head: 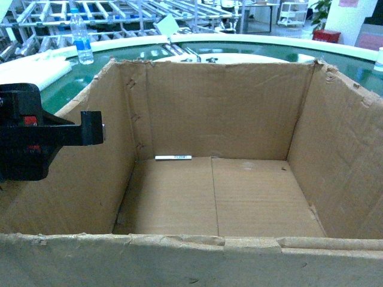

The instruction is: Sort boxes to right shelf from conveyor

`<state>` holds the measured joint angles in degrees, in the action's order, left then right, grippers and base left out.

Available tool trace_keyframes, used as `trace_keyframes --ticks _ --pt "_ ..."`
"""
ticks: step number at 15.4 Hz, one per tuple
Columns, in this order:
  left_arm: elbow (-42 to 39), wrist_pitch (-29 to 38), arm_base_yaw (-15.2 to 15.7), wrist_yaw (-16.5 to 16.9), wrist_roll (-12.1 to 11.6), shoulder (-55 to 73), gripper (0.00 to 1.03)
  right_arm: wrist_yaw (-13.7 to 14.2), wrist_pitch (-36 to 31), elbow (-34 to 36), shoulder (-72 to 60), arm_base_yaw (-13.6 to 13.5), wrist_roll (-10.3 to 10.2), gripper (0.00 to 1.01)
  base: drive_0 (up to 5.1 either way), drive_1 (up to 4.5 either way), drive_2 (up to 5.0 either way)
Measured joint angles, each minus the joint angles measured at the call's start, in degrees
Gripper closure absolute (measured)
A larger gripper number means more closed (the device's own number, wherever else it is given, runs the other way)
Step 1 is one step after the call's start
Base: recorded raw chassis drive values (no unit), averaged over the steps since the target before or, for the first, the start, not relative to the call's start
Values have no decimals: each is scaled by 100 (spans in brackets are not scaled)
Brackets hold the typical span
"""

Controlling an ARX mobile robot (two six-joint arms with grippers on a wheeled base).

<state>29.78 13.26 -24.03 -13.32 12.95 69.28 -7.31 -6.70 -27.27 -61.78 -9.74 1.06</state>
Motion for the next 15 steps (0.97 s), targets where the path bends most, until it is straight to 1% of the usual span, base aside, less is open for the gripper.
trace_keyframes --ticks 3,6,9,10,11,12,13,14,15 --pt "0 66 -2 -7 -15 11 101 -48 -11 0 0 87 -15 99 0 0 0" --pt "15 273 -63 -46 -251 -4 101 -22 116 -96 114 232 -13 99 0 0 0" --pt "400 437 -98 -199 -531 -372 101 -151 210 -601 431 306 9 99 0 0 0" --pt "501 474 -101 -216 -605 -470 101 -153 212 -734 507 313 9 99 0 0 0" --pt "564 420 -103 -219 -621 -531 101 -186 267 -857 546 323 22 99 0 0 0" --pt "568 470 -136 -260 -706 -553 101 -236 302 -931 562 367 28 99 0 0 0" --pt "577 457 -157 -341 -743 -592 101 -291 326 -1010 560 422 26 99 0 0 0" --pt "581 516 -181 -363 -780 -660 101 -382 321 -1099 560 466 26 99 0 0 0" --pt "636 529 -197 -361 -793 -723 101 -409 295 -1204 560 501 26 99 0 0 0"
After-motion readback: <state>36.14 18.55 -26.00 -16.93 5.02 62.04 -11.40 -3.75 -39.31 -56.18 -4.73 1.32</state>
